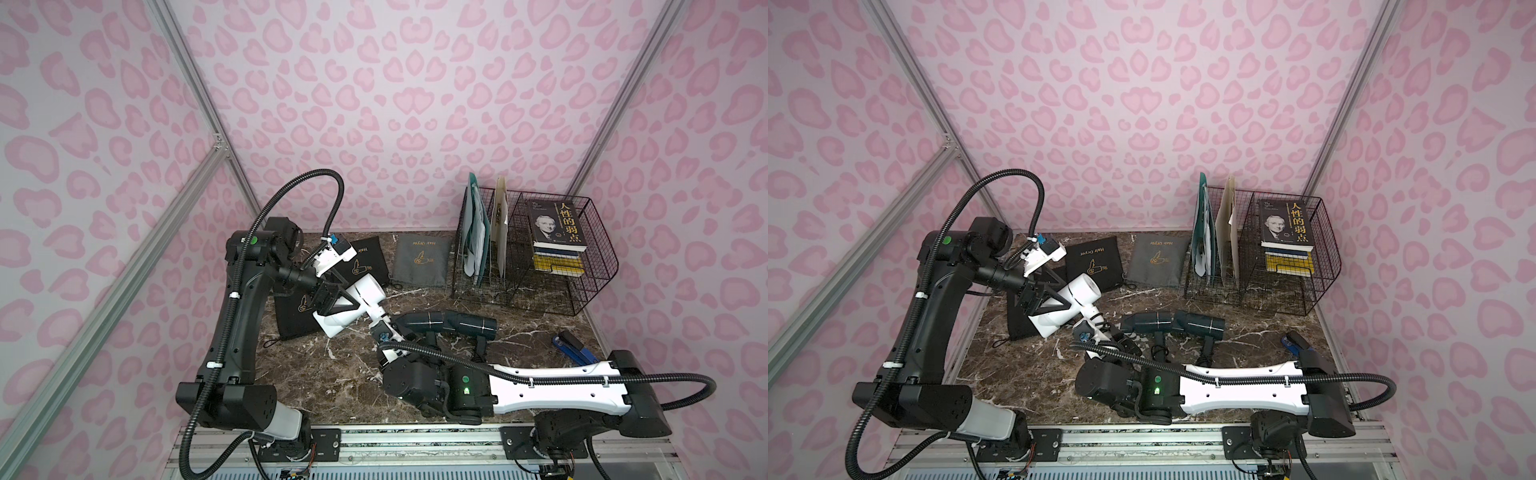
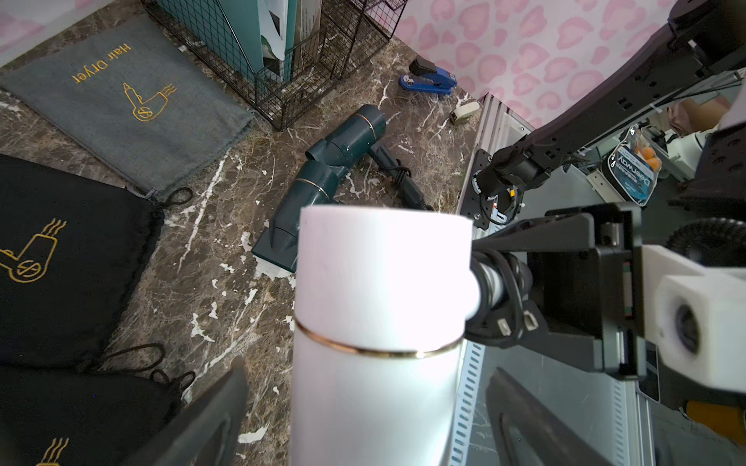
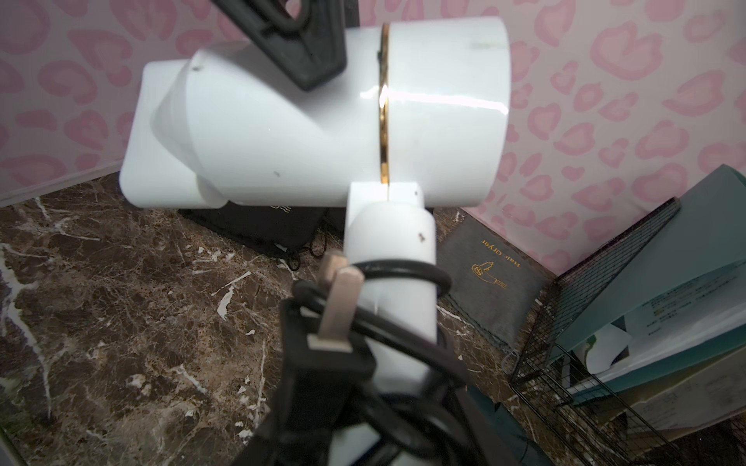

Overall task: Pack away hair dryers
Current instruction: Fold the hair dryer.

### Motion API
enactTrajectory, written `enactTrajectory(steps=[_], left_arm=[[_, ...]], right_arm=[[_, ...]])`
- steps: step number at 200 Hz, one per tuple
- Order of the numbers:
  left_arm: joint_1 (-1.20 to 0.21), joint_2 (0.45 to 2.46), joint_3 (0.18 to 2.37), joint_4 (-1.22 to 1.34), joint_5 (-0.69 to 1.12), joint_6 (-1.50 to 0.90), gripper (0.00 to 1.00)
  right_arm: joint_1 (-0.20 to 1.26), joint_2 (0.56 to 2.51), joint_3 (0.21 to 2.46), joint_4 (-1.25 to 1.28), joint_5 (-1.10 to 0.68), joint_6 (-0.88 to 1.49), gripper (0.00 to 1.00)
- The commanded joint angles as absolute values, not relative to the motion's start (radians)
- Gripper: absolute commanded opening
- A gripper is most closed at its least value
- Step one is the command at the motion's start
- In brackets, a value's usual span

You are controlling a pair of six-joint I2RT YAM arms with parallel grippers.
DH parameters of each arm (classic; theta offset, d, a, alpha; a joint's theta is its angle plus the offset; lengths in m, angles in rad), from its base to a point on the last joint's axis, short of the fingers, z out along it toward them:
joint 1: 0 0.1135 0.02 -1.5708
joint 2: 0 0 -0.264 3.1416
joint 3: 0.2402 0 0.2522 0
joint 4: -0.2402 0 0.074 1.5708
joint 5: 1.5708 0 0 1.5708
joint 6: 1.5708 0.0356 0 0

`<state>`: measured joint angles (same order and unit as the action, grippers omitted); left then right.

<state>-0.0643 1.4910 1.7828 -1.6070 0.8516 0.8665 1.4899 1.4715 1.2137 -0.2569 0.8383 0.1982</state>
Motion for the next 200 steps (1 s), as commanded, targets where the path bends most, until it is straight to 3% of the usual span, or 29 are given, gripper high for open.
enactTrajectory(steps=[1,118,144,200], left_arm=[[-0.065,1.474,1.767,-1.83,0.853,0.911,0.95],[-0.098,1.463,1.727,-1.83,0.869,0.929,0.92],[-0.1,1.455,1.711,-1.83,0.869,0.936,0.85],[-0.112,1.454,1.705,-1.829,0.891,0.922,0.58]], right_arm=[[1.492,1.455,1.207,-0.194,0.887,0.177,0.0],[1.513,1.516,1.254,-0.192,0.961,0.127,0.0],[1.515,1.51,1.253,-0.183,0.956,0.123,0.0],[1.515,1.529,1.258,-0.181,0.96,0.124,0.0]])
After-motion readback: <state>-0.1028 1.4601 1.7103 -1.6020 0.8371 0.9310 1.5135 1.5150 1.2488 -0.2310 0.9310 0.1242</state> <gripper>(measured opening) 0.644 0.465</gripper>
